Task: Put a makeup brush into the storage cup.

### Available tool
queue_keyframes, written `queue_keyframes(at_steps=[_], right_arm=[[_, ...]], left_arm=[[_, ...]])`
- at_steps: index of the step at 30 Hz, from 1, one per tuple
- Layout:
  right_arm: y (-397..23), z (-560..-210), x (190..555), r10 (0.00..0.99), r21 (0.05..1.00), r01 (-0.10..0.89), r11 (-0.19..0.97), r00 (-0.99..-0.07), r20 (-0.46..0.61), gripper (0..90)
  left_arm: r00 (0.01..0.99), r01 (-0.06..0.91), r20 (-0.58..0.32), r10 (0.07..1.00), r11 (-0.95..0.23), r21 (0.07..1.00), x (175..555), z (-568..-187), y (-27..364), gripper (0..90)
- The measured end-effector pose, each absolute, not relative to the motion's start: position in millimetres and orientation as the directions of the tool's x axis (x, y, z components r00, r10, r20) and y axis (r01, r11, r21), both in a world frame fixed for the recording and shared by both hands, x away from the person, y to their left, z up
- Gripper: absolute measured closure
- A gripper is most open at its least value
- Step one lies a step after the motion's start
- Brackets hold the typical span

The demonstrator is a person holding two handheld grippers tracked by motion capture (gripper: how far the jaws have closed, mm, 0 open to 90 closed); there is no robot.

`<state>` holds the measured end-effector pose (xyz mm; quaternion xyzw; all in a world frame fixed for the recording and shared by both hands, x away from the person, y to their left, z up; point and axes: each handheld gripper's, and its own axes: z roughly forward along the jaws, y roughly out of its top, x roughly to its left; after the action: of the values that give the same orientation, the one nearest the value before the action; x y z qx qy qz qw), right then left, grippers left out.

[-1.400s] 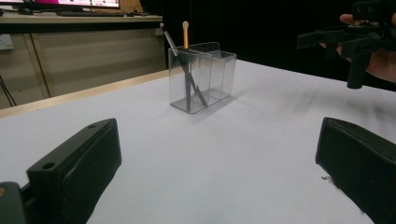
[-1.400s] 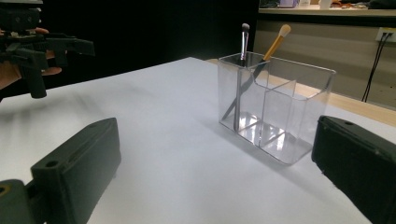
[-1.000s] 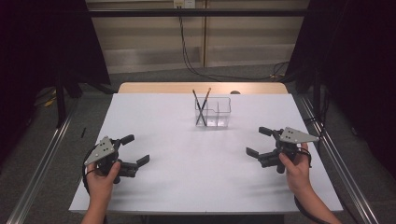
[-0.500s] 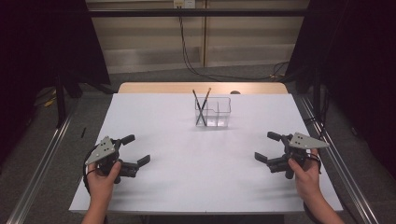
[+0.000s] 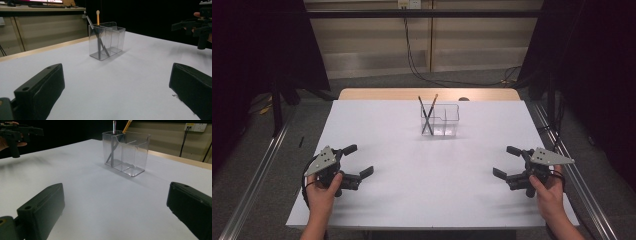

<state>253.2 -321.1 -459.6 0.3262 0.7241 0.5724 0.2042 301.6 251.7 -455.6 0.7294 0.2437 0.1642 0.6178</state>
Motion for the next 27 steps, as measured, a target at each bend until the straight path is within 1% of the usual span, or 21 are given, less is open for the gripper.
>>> queue_keyframes(at_steps=[27], right_arm=[[-338.2,-463.5,237.3,0.727,0.967,0.234,0.097,-0.68,0.092,1.2]], left_arm=[[0.828,0.148,-0.061,0.558,-0.112,0.983,301.9,-454.4,251.7,0.0]])
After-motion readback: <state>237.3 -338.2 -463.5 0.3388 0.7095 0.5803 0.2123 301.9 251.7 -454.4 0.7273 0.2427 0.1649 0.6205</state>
